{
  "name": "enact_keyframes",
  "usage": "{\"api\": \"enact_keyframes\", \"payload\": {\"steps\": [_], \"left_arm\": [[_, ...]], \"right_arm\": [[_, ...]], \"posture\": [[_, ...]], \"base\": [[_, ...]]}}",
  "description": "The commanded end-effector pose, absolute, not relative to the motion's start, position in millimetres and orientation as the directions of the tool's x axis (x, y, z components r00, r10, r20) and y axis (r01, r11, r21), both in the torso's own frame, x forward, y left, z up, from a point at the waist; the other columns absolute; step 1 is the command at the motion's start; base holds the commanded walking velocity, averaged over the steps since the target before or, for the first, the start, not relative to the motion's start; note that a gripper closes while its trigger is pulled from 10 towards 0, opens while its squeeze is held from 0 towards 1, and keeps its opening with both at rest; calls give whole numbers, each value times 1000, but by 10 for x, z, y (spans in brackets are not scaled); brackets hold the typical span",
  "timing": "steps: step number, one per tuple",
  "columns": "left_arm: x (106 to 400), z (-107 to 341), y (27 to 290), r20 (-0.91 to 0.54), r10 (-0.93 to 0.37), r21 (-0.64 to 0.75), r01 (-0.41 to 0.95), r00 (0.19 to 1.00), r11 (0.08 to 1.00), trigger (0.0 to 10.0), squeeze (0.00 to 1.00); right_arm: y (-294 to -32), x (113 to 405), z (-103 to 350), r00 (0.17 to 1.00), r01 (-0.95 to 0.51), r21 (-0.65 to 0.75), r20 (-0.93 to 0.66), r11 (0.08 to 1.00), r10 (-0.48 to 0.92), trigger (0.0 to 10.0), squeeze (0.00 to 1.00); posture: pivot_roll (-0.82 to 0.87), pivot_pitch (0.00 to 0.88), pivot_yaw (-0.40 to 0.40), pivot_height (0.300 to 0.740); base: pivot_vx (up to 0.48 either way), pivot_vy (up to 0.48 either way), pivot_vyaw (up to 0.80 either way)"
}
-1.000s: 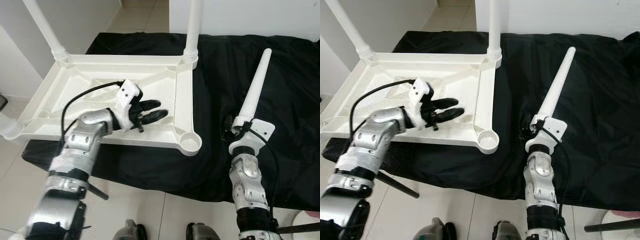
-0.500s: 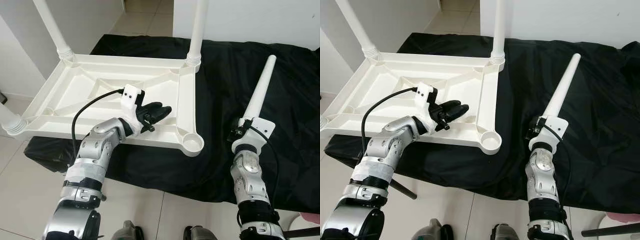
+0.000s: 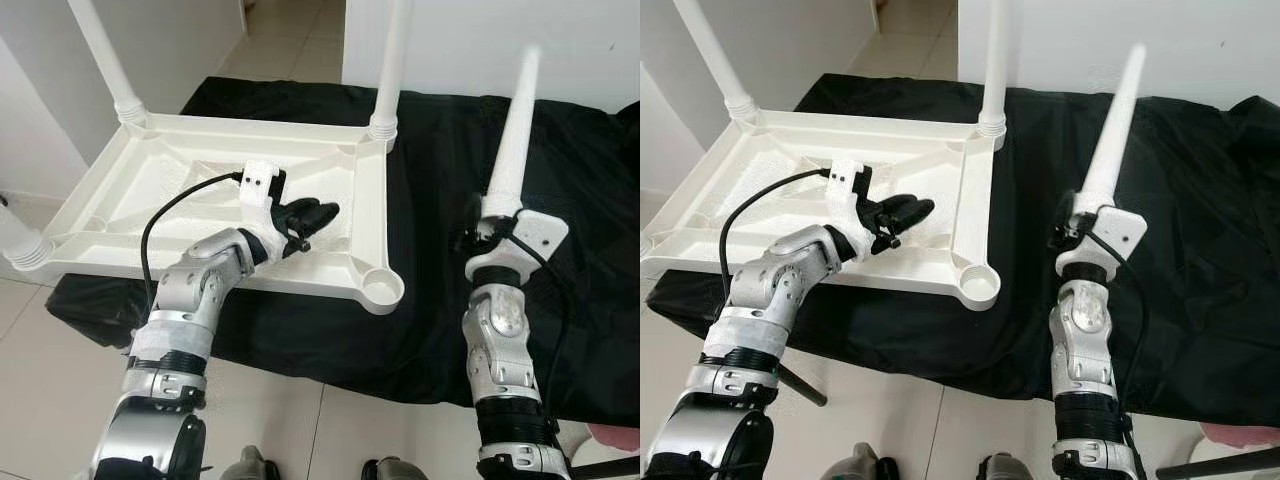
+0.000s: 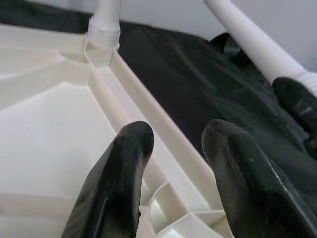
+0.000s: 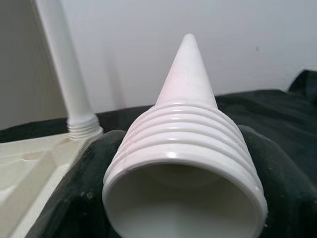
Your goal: Building children table
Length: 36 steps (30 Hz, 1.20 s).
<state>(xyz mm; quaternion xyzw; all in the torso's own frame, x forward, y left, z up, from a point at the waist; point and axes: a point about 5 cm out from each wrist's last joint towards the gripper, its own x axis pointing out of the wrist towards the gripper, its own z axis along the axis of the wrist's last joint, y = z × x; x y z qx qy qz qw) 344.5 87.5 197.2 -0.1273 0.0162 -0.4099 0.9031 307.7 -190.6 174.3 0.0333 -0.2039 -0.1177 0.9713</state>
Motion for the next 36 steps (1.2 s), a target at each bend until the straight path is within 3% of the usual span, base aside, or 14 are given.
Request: {"api": "enact_keyframes", "payload": {"steps": [1,13,23,25,27,36], "left_arm": [[3447,2004,880,93,-733,-215,733,674,646,10000,0],[3477,2035,823,74,-744,-198,741,664,642,10000,0],[3497,2093,782,90,-751,-170,753,654,636,10000,0],[3518,2169,758,116,-757,-148,765,643,626,10000,0],[3527,2204,742,128,-763,-136,773,633,619,10000,0],[3568,2301,711,153,-768,-117,783,622,611,10000,0]], "right_arm": [[-1890,3076,1829,871,203,99,437,974,-226,10000,0],[-1812,3085,2227,814,87,-3,577,996,-69,10000,0],[-1659,3109,2318,806,-27,-36,590,999,42,10000,0],[-1423,3099,2351,776,-195,-146,582,970,244,10000,0],[-1354,3087,2361,757,-245,-186,576,951,308,10000,0],[-1453,3101,2500,734,-225,-187,613,956,292,10000,0]], "posture": [[-69,0,43,740],[-96,0,65,740],[-103,0,66,740],[-117,0,45,740],[-119,0,43,740],[-120,0,53,740]], "base": [[0,0,0],[0,0,0],[0,0,0],[0,0,0],[0,0,0],[0,0,0]]}}
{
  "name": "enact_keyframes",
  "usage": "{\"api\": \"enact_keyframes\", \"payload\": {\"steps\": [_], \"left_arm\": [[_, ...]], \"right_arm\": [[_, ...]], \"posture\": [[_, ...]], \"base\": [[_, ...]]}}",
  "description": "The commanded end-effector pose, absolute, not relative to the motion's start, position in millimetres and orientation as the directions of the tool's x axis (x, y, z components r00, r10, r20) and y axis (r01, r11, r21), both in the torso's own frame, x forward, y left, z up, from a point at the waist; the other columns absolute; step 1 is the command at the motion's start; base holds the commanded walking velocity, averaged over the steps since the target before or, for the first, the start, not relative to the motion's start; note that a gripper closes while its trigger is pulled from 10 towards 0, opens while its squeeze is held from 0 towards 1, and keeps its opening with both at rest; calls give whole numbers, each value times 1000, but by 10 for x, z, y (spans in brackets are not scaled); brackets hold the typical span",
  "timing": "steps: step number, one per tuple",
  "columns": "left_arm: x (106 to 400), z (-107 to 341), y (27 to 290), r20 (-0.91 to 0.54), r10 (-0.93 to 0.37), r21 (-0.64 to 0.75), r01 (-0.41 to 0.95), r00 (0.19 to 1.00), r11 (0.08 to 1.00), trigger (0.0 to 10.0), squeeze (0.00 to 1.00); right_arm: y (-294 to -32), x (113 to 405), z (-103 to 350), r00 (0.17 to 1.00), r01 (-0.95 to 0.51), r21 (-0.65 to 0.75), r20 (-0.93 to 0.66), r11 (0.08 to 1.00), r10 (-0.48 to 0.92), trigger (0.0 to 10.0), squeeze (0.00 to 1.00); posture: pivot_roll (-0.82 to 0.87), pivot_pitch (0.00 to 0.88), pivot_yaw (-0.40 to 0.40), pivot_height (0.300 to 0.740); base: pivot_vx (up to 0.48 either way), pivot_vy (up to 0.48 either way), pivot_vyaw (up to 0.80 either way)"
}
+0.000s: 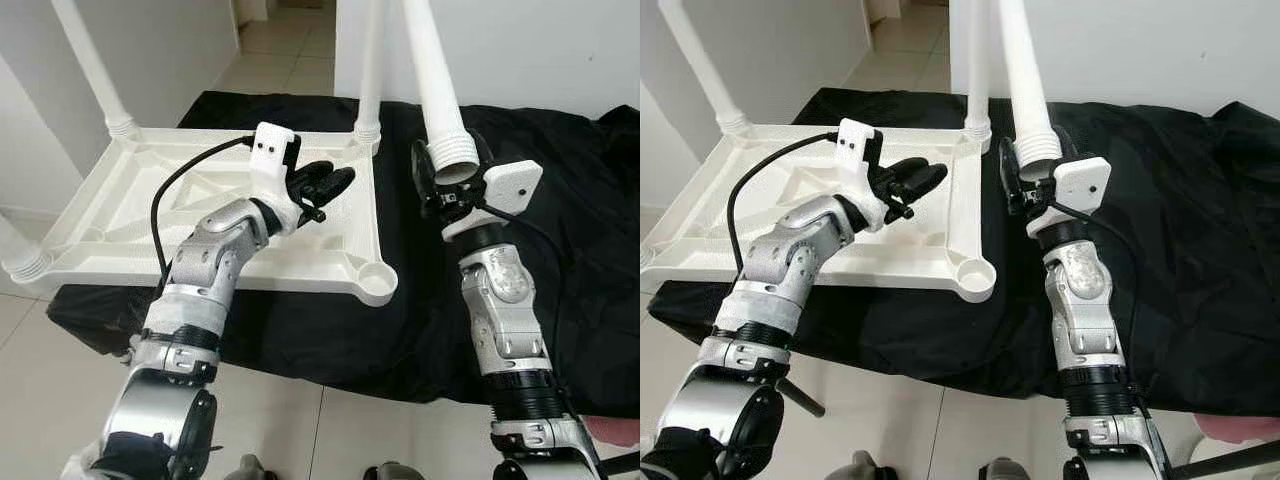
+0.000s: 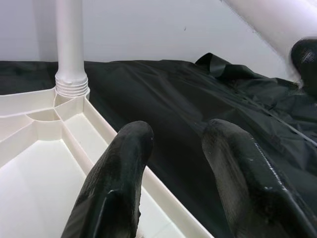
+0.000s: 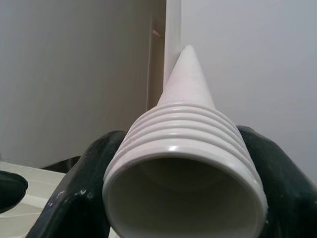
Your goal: Building children table
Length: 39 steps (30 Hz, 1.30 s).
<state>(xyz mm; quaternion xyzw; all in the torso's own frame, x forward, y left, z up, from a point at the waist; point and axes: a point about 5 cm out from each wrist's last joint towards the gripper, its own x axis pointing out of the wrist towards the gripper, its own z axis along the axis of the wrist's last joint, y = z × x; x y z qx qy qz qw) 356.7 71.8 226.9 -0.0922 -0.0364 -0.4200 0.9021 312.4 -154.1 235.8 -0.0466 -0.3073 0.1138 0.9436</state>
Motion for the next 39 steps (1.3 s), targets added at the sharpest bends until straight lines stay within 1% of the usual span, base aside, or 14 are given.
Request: {"api": "enact_keyframes", "payload": {"steps": [1,4,16,22,23,24,25,26,27,28,29,30,35,39], "left_arm": [[3568,2301,711,153,-768,-117,783,622,611,10000,0],[3605,2376,705,158,-783,-99,798,602,594,10000,0],[3666,2463,723,152,-806,-96,820,572,564,10000,0],[3665,2526,732,174,-826,-138,844,536,518,10000,0],[3657,2575,741,195,-844,-173,865,499,471,10000,0],[3643,2675,780,247,-862,-233,891,442,390,10000,153],[3643,2675,780,247,-862,-233,891,442,390,10000,153],[3629,2785,833,313,-869,-299,908,384,294,10000,1000],[3629,2785,833,313,-869,-299,908,384,294,10000,1000],[3593,2897,888,386,-869,-347,922,309,173,10000,1000],[3593,2897,888,386,-869,-347,922,309,173,10000,1000],[3500,3085,974,487,-858,-344,939,162,-18,10000,1000],[3453,3175,1025,532,-843,-331,937,85,-115,10000,1000],[3452,3187,1019,535,-842,-329,936,77,-123,10000,1000]], "right_arm": [[-1453,3101,2500,734,-225,-187,613,956,292,10000,0],[-1487,3064,2787,651,-197,-206,703,959,285,10000,0],[-1319,2925,3179,483,-189,-298,801,935,353,10000,0],[-1305,2908,3182,475,-193,-314,799,930,368,10000,0],[-1302,2902,3166,477,-196,-321,794,927,376,10000,0],[-1301,2888,3132,484,-204,-331,784,921,389,10000,0],[-1301,2888,3132,484,-204,-331,784,921,389,10000,0],[-1304,2874,3095,492,-207,-346,772,915,403,10000,0],[-1304,2874,3095,492,-207,-346,772,915,403,10000,0],[-1316,2859,3056,503,-213,-356,758,910,414,10000,0],[-1316,2859,3056,503,-213,-356,758,910,414,10000,0],[-1339,2819,2959,528,-229,-383,723,895,444,10000,0],[-1349,2780,2857,554,-250,-398,689,883,467,10000,0],[-1349,2761,2797,567,-262,-399,673,879,475,10000,0]], "posture": [[-120,0,53,740],[-121,0,84,740],[-113,0,127,740],[-110,0,125,740],[-107,0,122,740],[-104,0,117,740],[-104,0,117,740],[-102,0,110,740],[-102,0,110,740],[-97,0,98,740],[-97,0,98,740],[-101,0,84,740],[-111,0,77,740],[-116,0,74,740]], "base": [[0,0,0],[0,0,0],[0,0,0],[0,0,0],[0,0,0],[0,0,0],[0,0,0],[0,0,0],[0,0,0],[0,0,0],[0,0,0],[0,0,0],[0,0,0],[0,0,0]]}}
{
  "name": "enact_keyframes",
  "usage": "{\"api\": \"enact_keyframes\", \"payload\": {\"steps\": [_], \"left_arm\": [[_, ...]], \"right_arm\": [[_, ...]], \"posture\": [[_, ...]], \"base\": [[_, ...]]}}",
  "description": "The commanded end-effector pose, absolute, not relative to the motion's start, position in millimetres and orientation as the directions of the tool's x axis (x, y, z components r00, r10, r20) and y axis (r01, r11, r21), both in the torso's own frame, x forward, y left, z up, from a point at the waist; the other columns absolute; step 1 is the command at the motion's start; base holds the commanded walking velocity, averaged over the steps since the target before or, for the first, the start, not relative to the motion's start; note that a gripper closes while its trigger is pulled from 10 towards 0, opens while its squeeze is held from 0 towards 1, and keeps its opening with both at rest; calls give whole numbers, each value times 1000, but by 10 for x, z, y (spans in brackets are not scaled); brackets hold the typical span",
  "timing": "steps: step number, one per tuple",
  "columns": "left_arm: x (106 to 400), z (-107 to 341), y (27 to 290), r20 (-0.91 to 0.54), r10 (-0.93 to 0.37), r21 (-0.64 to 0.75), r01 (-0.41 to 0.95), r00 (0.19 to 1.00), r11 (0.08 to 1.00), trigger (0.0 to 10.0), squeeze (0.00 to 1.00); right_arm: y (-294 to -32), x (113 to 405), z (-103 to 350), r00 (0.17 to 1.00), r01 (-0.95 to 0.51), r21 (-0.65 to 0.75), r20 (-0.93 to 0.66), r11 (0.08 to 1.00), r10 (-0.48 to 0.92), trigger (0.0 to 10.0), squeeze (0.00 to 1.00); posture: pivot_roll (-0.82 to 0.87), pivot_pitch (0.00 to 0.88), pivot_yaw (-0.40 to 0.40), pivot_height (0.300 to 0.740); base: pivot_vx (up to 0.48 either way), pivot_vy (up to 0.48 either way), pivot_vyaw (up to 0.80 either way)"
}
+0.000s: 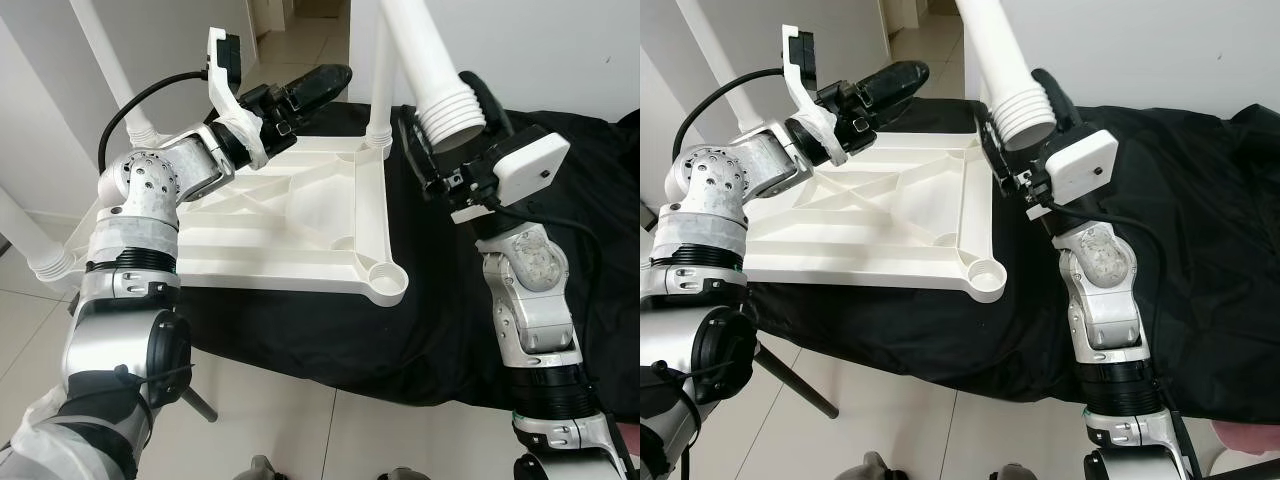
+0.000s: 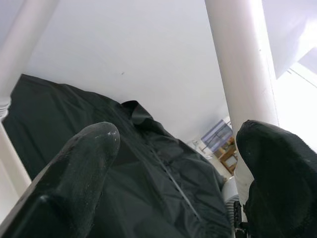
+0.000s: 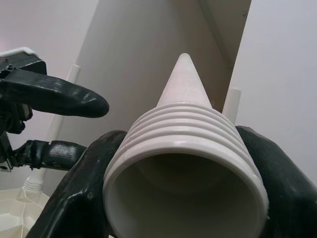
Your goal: Building children table
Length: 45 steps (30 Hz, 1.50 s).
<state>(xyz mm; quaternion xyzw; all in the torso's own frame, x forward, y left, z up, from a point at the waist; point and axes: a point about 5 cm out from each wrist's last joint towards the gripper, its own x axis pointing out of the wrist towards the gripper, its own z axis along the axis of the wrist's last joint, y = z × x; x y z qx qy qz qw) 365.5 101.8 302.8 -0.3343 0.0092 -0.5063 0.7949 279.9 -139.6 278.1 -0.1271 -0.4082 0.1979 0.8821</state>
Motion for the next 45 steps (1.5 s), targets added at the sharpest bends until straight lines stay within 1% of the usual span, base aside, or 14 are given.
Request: {"api": "enact_keyframes", "payload": {"steps": [1,2,16,17,18,19,22,25,29,35,36,38,39,45], "left_arm": [[3458,3182,988,528,-845,-325,939,83,-111,10000,647],[3459,3183,959,528,-845,-342,932,88,-117,10000,0],[3506,3157,806,499,-860,-417,900,107,-130,10000,0],[3577,3155,810,492,-857,-440,893,156,-90,10000,0],[3577,3155,810,492,-857,-440,893,156,-90,10000,0],[3654,3157,817,481,-850,-478,877,215,-49,10000,0],[3737,3168,830,471,-836,-518,855,281,-4,10000,0],[3805,3233,894,496,-802,-559,829,333,-2,10000,0],[3960,3321,1056,503,-709,-635,768,494,85,10000,0],[3989,3344,1136,511,-680,-641,760,526,106,10000,0],[4000,3337,1155,517,-660,-666,741,545,90,3843,0],[4000,3337,1155,517,-660,-666,741,545,90,3843,0],[4000,3327,1157,525,-654,-674,736,545,72,0,0],[3989,3310,1128,546,-659,-674,739,517,21,0,0]], "right_arm": [[-1351,2753,2752,578,-272,-396,661,877,478,10000,0],[-1352,2744,2714,587,-281,-394,651,875,482,10000,0],[-1250,2705,2422,630,-385,-375,561,843,537,10000,0],[-1223,2705,2371,633,-395,-376,550,838,545,10000,0],[-1223,2705,2371,633,-395,-376,550,838,545,10000,0],[-1198,2698,2323,633,-401,-385,539,831,555,10000,0],[-1174,2686,2266,635,-410,-393,526,823,566,10000,0],[-1165,2664,2197,636,-412,-409,511,814,578,10000,0],[-1128,2625,2074,641,-423,-430,480,797,599,10000,0],[-1093,2606,2034,642,-429,-428,474,795,602,10000,0],[-1084,2604,2023,642,-430,-429,473,794,603,10000,0],[-1084,2604,2023,642,-430,-429,473,794,603,10000,0],[-1082,2607,2020,643,-429,-428,474,795,602,10000,0],[-1101,2637,2034,648,-414,-421,486,807,586,10000,0]], "posture": [[-117,0,65,740],[-119,0,62,740],[-138,0,69,740],[-139,0,69,740],[-139,0,69,740],[-139,0,69,740],[-137,0,68,740],[-134,0,65,740],[-138,0,68,740],[-139,0,77,740],[-142,0,85,740],[-142,0,85,740],[-143,0,89,740],[-152,0,100,740]], "base": [[0,0,0],[0,0,0],[0,0,0],[0,0,0],[0,0,0],[0,0,0],[0,0,0],[0,0,0],[0,0,0],[0,0,0],[0,0,0],[0,0,0],[0,0,0],[0,0,0]]}}
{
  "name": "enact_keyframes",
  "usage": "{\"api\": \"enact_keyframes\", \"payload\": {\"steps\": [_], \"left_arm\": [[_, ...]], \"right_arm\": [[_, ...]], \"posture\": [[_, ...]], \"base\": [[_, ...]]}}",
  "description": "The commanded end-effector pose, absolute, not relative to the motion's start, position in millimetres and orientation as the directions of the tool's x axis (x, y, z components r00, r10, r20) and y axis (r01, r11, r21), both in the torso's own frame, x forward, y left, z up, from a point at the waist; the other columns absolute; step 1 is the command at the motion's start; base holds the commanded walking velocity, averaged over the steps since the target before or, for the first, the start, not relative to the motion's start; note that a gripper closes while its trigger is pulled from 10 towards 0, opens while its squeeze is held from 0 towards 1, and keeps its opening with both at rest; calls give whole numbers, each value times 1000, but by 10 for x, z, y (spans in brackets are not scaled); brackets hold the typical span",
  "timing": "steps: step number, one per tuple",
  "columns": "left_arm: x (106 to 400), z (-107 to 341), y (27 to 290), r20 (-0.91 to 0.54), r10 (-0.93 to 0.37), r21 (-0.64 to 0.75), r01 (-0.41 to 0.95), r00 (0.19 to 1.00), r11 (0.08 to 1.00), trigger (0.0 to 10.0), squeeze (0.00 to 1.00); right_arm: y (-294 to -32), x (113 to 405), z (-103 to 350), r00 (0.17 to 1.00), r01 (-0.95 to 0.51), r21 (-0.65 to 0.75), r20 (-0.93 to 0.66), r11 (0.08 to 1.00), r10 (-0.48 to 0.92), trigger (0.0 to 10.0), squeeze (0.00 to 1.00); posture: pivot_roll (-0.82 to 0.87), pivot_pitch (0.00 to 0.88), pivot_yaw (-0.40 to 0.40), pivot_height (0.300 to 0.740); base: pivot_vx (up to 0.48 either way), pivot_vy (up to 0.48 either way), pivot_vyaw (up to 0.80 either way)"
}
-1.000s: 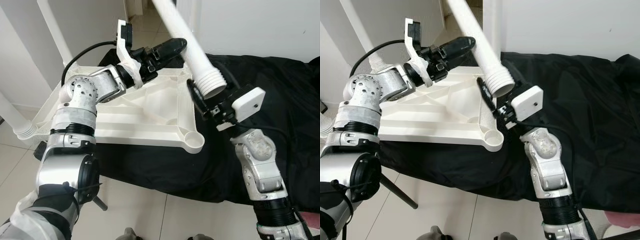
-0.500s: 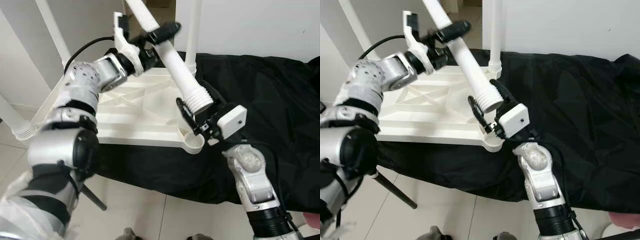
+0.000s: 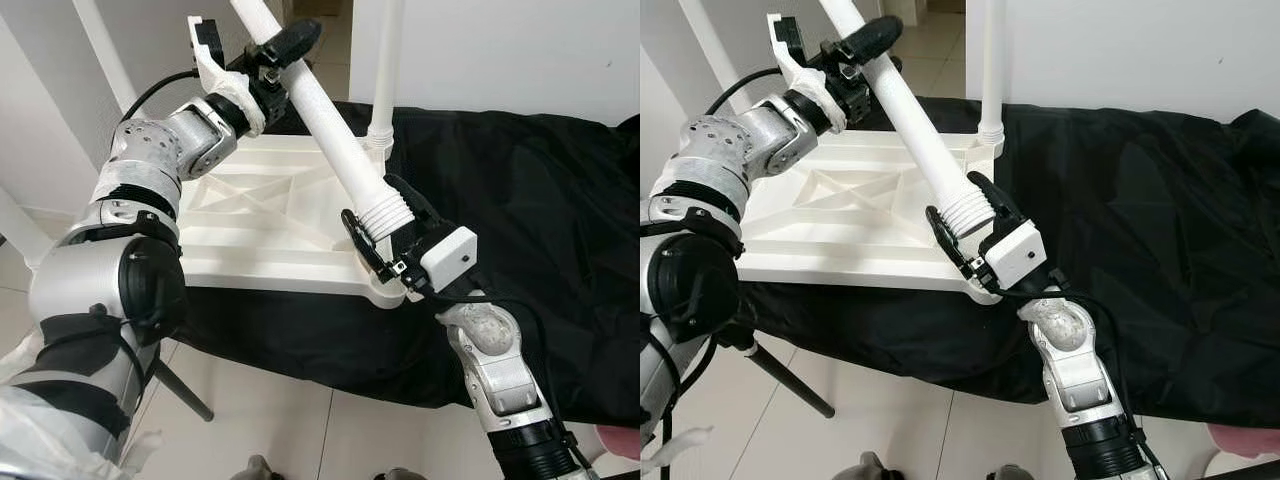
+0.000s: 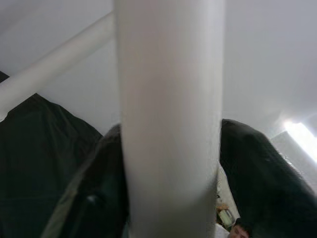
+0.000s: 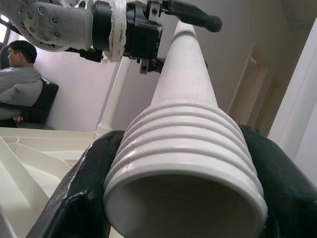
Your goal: Building children table
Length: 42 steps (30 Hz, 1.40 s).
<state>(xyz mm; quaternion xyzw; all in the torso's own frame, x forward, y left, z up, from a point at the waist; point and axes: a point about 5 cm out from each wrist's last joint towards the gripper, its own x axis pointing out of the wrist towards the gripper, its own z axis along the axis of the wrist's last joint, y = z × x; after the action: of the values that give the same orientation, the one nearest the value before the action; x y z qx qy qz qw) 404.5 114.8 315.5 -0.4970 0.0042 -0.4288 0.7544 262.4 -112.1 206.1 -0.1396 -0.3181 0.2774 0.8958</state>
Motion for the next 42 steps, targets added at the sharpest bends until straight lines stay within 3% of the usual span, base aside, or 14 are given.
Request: {"api": "enact_keyframes", "payload": {"steps": [1,6,7,18,19,22,23,28,34,42], "left_arm": [[3989,3310,1128,546,-659,-674,739,517,21,0,0],[3992,3306,1124,553,-659,-672,740,510,9,0,0],[3995,3297,1127,554,-659,-674,738,509,4,0,0],[4010,3272,1164,546,-660,-662,748,517,39,78,0],[4009,3285,1192,547,-659,-651,757,517,53,10000,0],[4008,3299,1220,548,-659,-640,766,515,67,10000,0],[4004,3317,1249,544,-668,-611,785,507,98,10000,0],[3991,3384,1303,542,-688,-526,833,483,171,10000,0],[4018,3495,1373,557,-648,-456,843,520,284,10000,0],[4028,3515,1287,553,-641,-375,846,533,379,10000,0]], "right_arm": [[-1101,2637,2034,648,-414,-421,486,807,586,10000,0],[-1108,2638,2038,652,-409,-404,498,818,572,10000,0],[-1105,2631,2029,653,-408,-395,504,823,566,10000,1000],[-1131,2588,1959,691,-394,-306,524,867,499,10000,1000],[-1172,2582,1920,715,-382,-285,512,879,476,10000,1000],[-1215,2575,1876,739,-370,-264,498,891,455,10000,1000],[-1271,2564,1821,769,-357,-228,479,906,424,10000,0],[-1377,2528,1740,814,-337,-159,446,928,372,10000,0],[-1392,2518,1627,844,-338,-132,395,932,362,10000,0],[-1336,2617,1587,890,-307,-82,327,948,317,10000,0]], "posture": [[-152,0,100,740],[-155,0,103,740],[-155,0,102,740],[-137,0,70,740],[-132,0,59,740],[-132,0,57,740],[-132,0,51,740],[-131,0,45,740],[-132,0,45,740],[-124,0,37,740]], "base": [[0,0,0],[0,0,0],[0,0,0],[0,0,0],[0,0,0],[0,0,0],[0,0,0],[0,0,0],[0,0,0],[0,0,0]]}}
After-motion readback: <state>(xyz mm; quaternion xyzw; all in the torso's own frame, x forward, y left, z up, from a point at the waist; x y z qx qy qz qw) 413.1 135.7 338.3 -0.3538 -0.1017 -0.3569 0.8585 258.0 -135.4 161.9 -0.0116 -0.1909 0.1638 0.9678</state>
